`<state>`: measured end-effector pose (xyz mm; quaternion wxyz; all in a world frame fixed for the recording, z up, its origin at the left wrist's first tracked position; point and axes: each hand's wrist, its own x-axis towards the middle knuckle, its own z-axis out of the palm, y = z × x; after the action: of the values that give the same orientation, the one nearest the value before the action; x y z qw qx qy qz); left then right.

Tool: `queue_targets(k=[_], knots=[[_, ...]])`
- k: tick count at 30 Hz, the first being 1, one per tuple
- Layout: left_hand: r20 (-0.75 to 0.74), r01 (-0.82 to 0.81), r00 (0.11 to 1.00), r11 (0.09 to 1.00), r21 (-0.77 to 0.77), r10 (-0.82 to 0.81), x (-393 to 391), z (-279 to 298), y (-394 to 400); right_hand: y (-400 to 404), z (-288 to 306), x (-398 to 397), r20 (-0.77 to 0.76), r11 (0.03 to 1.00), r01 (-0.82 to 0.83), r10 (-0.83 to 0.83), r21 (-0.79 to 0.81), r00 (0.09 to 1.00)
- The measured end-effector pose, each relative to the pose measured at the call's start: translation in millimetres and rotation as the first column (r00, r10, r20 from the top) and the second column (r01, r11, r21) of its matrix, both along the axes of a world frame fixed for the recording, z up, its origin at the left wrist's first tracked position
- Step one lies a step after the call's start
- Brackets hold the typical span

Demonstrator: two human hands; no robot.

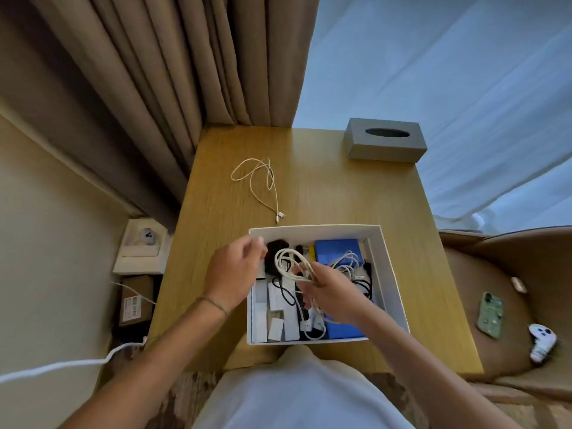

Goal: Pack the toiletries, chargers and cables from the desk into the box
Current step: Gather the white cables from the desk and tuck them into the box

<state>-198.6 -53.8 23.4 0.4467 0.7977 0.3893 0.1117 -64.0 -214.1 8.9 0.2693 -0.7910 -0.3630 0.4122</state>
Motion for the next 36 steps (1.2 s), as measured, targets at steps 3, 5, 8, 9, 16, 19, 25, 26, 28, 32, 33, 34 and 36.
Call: queue_targets(k=[3,5,8,9,16,19,25,26,28,32,33,34,36], knots=[[-0.033,-0.035,0.999,0.981,0.189,0.042,-9.6,-20.1,9.1,-1.1,-11.6,-10.0,0.167,0.943,-0.278,0.308,-0.181,0.937],[-0.050,-0.010,0.999,0.986,0.164,0.018,-12.0,-33.8,10.2,-0.4,-18.9,-18.1,0.263,0.876,-0.394,0.464,-0.279,0.846],[-0.062,0.007,0.998,0.992,0.123,0.001,-14.1,-48.3,7.2,2.8,-28.9,-21.2,0.348,0.817,-0.457,0.567,-0.351,0.747],[-0.053,0.004,0.999,0.993,0.117,0.003,-15.0,-52.1,6.1,3.6,-32.4,-21.6,0.346,0.799,-0.469,0.590,-0.376,0.729],[-0.033,0.015,0.999,0.994,0.106,-0.011,-19.4,-55.6,4.3,5.4,-45.8,-27.4,0.302,0.698,-0.537,0.702,-0.474,0.646],[-0.044,0.020,0.999,0.989,0.146,-0.014,-20.4,-56.2,2.6,3.9,-46.1,-26.6,0.270,0.680,-0.554,0.715,-0.480,0.645],[-0.008,0.022,1.000,0.984,0.176,-0.021,-23.2,-55.8,-0.2,9.0,-30.2,-18.2,0.259,0.838,-0.464,0.535,-0.288,0.805],[0.010,0.014,1.000,0.985,0.171,-0.016,-23.2,-54.3,0.6,9.6,-25.7,-15.4,0.240,0.864,-0.444,0.495,-0.236,0.835],[0.043,-0.003,0.999,0.986,0.168,-0.005,-22.6,-52.1,2.2,7.4,-16.6,-11.6,0.203,0.905,-0.399,0.423,-0.149,0.883],[0.083,-0.017,0.997,0.983,0.184,0.002,-15.0,-44.9,12.4,8.9,3.8,1.7,0.256,0.978,-0.208,0.200,0.004,0.946],[0.093,-0.020,0.996,0.982,0.186,0.002,-11.8,-42.5,15.9,11.3,8.2,7.0,0.281,0.986,-0.162,0.144,0.041,0.949],[0.100,-0.018,0.995,0.982,0.190,-0.001,-8.0,-39.8,19.7,14.0,12.2,12.8,0.296,0.990,-0.117,0.089,0.078,0.951],[0.082,0.001,0.996,0.980,0.198,-0.018,2.4,-33.3,28.2,20.3,18.4,25.1,0.292,0.989,-0.036,-0.008,0.147,0.956]])
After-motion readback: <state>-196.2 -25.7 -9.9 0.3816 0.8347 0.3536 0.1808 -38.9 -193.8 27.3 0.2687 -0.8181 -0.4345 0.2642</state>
